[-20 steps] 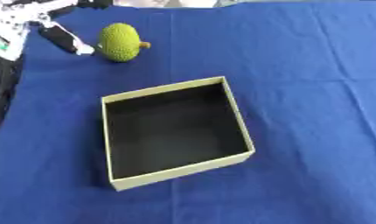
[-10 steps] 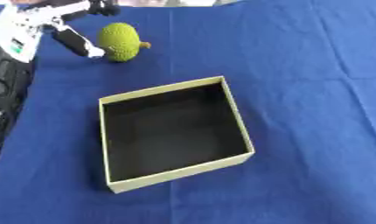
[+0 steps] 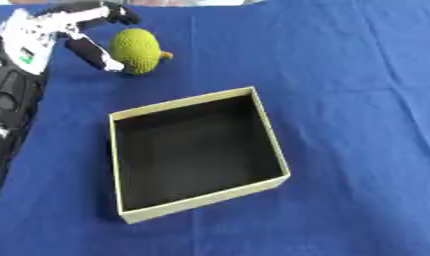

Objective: Pick up objects on the table and place them in the box.

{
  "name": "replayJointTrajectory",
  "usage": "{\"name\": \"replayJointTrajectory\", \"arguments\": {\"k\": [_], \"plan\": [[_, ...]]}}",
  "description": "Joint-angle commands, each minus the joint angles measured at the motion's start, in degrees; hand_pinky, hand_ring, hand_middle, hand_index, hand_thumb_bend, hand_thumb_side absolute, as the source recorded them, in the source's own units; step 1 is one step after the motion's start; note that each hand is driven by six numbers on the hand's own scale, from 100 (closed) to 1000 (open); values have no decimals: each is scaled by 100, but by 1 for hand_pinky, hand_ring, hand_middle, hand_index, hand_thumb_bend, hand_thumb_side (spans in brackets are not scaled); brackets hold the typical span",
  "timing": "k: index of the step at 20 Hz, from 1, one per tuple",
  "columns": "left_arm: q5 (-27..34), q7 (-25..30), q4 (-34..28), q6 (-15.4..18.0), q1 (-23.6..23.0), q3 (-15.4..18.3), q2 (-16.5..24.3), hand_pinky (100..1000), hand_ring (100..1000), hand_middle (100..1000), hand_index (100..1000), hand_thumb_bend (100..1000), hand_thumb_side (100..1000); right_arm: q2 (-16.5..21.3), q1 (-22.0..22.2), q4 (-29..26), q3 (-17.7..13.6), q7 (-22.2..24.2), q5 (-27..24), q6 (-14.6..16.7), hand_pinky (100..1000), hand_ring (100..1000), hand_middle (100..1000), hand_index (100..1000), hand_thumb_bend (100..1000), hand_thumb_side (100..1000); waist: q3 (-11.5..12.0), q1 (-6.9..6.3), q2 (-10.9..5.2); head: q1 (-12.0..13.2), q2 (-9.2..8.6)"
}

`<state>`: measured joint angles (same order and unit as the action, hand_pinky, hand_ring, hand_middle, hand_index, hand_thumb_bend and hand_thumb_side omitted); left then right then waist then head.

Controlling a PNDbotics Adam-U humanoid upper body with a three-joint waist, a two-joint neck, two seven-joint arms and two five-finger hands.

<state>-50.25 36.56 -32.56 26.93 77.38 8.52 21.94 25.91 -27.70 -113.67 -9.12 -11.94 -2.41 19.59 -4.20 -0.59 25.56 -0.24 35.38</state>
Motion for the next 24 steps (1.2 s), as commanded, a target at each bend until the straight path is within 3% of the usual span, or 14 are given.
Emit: {"name": "replayJointTrajectory", "arguments": {"k": [1,7,10,14,18,19,24], "plan": [[-110,421,-23,358,89,28,39,947,854,781,898,483,100,81,-56,-92,-21,-38,-29,-2,744,678,479,663,100,592,-9,9,-115,30,-68],[55,761,28,408,55,3,16,836,744,686,825,389,100,70,-26,-92,-36,-96,-24,-13,743,676,477,662,100,597,-26,14,-107,63,-48],[93,799,31,357,41,-16,14,734,653,634,777,209,130,63,-5,-92,-41,-125,-24,-25,742,675,476,662,100,605,-26,14,-109,75,-37],[28,606,-20,350,35,-62,10,627,559,568,706,152,121,55,15,-92,-43,-156,-27,-37,741,674,475,661,100,610,-29,16,-122,73,-10],[-57,196,-47,427,31,-80,34,563,498,503,646,293,100,55,45,-92,-46,-177,-23,-49,741,673,474,661,100,606,-27,11,-148,64,29],[-78,90,-52,448,33,-81,45,539,478,486,629,376,100,55,51,-92,-45,-181,-23,-51,741,673,474,661,100,608,-23,9,-155,61,41],[-116,-322,-24,648,21,-111,102,516,450,464,605,502,100,64,75,-92,-46,-199,-28,-61,741,671,473,661,100,609,0,9,-193,28,104]]}}
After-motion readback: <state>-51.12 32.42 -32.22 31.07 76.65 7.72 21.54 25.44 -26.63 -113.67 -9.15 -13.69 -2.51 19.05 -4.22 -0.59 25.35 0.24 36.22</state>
